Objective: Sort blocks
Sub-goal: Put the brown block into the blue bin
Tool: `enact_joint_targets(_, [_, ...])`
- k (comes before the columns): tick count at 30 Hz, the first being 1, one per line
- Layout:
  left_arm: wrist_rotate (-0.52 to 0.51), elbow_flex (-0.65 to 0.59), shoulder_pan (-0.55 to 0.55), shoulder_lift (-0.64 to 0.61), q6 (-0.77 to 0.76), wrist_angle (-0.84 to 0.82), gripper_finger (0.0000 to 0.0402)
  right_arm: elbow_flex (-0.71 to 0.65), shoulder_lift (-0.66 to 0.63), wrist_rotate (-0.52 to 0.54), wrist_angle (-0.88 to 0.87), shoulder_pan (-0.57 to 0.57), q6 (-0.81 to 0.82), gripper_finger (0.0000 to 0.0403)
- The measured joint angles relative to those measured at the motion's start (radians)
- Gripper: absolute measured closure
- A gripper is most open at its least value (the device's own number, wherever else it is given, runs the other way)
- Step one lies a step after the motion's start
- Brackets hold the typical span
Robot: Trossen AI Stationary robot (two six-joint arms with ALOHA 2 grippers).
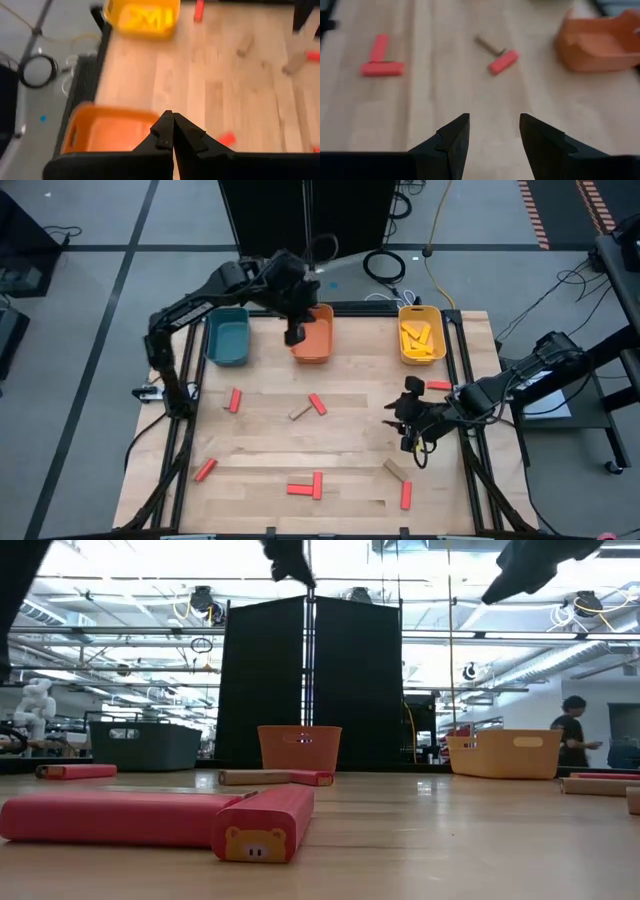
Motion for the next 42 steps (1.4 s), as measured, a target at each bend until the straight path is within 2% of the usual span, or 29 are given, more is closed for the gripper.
enact_joint_targets(2, [-0.021, -0.139, -0.013, -0.072, -0.025, 0.041, 0.04, 0.0, 0.0, -0.052, -0.008, -0.012, 0.015, 0.0236])
enact_joint_targets(10, [-0.156, -0.782, -0.106, -0.455, -0.166, 0.28, 0.0401, 0.0, 0.0, -0.087, -0.204, -0.037, 0.297, 0.0236])
enact_joint_targets(16, [-0.165, -1.148, -0.186, -0.738, -0.263, 0.515, 0.0401, 0.0, 0.037, -0.107, -0.43, -0.04, 0.566, 0.0236])
enact_joint_targets(21, [-0.164, -1.406, -0.223, -0.863, -0.291, 0.768, 0.0401, 0.0, 0.122, -0.108, -0.439, -0.04, 0.548, 0.0236])
enact_joint_targets(23, [-0.163, -1.473, -0.225, -0.871, -0.291, 0.851, 0.0401, 0.0, 0.163, -0.121, -0.424, -0.042, 0.523, 0.0236])
enact_joint_targets(26, [-0.162, -1.537, -0.226, -0.861, -0.292, 0.94, 0.0401, 0.0, 0.217, -0.223, -0.421, -0.047, 0.54, 0.0236])
enact_joint_targets(28, [-0.161, -1.561, -0.226, -0.845, -0.291, 0.987, 0.0401, 0.0, 0.237, -0.271, -0.422, -0.052, 0.55, 0.0236])
enact_joint_targets(32, [-0.102, -1.571, -0.227, -0.802, -0.291, 1.006, 0.0397, 0.0, 0.247, -0.293, -0.41, -0.063, 0.546, 0.0236])
enact_joint_targets(37, [-0.098, -1.571, -0.249, -0.712, -0.29, 1.024, 0.0338, -0.022, 0.22, -0.337, -0.373, -0.087, 0.54, 0.0236])
enact_joint_targets(42, [-0.1, -1.571, -0.25, -0.612, -0.288, 1.057, 0.0258, -0.133, 0.195, -0.351, -0.272, -0.105, 0.509, 0.0236])
